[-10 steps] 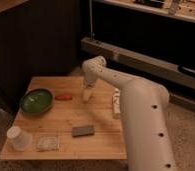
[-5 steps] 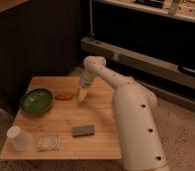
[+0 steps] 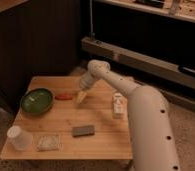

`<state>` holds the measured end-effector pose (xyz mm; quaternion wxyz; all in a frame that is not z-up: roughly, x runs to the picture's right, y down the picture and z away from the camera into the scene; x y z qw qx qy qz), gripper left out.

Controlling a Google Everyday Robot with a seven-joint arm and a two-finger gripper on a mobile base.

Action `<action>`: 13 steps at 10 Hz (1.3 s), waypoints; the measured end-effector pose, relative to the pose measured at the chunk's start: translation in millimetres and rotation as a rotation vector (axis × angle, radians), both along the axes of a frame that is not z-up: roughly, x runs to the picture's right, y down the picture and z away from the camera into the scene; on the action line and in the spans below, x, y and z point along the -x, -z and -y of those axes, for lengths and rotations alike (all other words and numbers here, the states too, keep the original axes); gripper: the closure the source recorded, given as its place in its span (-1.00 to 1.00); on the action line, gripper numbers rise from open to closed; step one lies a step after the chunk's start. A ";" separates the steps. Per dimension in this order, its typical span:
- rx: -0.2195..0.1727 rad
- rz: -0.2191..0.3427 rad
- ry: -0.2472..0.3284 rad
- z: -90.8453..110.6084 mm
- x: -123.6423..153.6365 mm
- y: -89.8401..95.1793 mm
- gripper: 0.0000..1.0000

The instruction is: Place the pepper on the white sponge

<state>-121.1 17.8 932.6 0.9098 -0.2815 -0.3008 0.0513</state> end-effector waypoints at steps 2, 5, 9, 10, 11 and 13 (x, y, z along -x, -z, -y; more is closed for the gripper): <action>-0.069 0.018 0.010 -3.1 10.9 5.9 -0.60; -0.081 0.022 0.026 -2.6 32.6 -3.5 -0.60; -0.042 0.024 0.043 -5.8 51.0 -15.3 -0.60; -0.038 0.023 0.048 -7.2 53.9 -17.1 -0.60; -0.032 0.018 0.051 -9.1 56.1 -19.8 -0.60; -0.025 0.010 0.053 -11.4 57.9 -24.9 -0.60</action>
